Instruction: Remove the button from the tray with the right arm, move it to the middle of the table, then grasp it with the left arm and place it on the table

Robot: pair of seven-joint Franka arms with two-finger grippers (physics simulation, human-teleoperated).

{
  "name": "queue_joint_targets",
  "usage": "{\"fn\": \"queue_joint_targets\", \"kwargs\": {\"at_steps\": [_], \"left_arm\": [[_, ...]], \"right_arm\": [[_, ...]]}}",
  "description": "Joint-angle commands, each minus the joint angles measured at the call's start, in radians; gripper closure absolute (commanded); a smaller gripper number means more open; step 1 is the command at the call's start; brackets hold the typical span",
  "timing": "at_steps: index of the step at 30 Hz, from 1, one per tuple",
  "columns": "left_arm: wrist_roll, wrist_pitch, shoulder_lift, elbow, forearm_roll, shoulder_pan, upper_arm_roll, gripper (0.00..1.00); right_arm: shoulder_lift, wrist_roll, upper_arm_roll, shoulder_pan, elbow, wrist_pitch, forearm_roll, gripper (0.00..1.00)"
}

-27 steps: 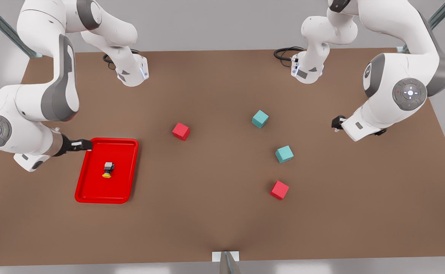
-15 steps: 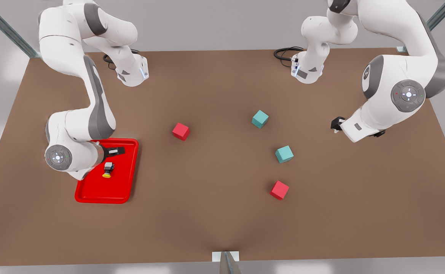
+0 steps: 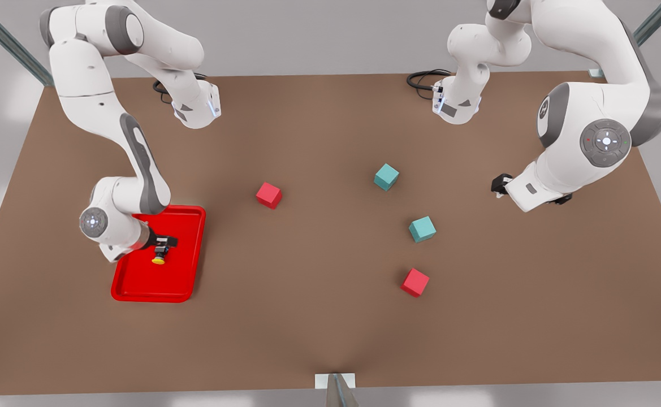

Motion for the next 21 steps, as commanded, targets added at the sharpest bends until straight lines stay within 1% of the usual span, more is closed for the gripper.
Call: {"fn": "queue_joint_targets", "kwargs": {"at_steps": [1,2,5,7,11,17,21], "left_arm": [[0.005,0.002,-0.001,0.000,0.001,-0.001,0.000,0.00],[0.005,0.002,-0.001,0.000,0.001,-0.001,-0.001,0.00],[0.005,0.006,0.007,0.002,0.001,-0.001,-0.001,0.00],[0.005,0.009,0.010,0.002,0.001,-0.001,-0.001,0.00],[0.005,0.011,0.013,0.002,0.001,-0.001,-0.001,0.00],[0.005,0.011,0.020,0.002,0.001,-0.001,-0.001,0.00],[0.005,0.011,0.026,0.002,0.001,-0.001,-0.001,0.00]], "right_arm": [[0.001,0.126,0.000,0.001,-0.019,0.210,0.002,0.00],[0.006,0.128,0.000,-0.001,-0.030,0.243,0.002,0.00],[0.043,0.108,-0.009,-0.022,-0.024,0.247,-0.003,0.00],[0.043,0.093,-0.008,-0.035,-0.025,0.247,-0.009,0.00],[0.034,0.013,-0.008,-0.045,-0.081,0.247,-0.014,0.00],[0.053,-0.099,-0.008,-0.048,-0.082,0.263,-0.014,0.00],[0.073,-0.098,-0.008,-0.050,-0.079,0.259,-0.014,0.00]]}}
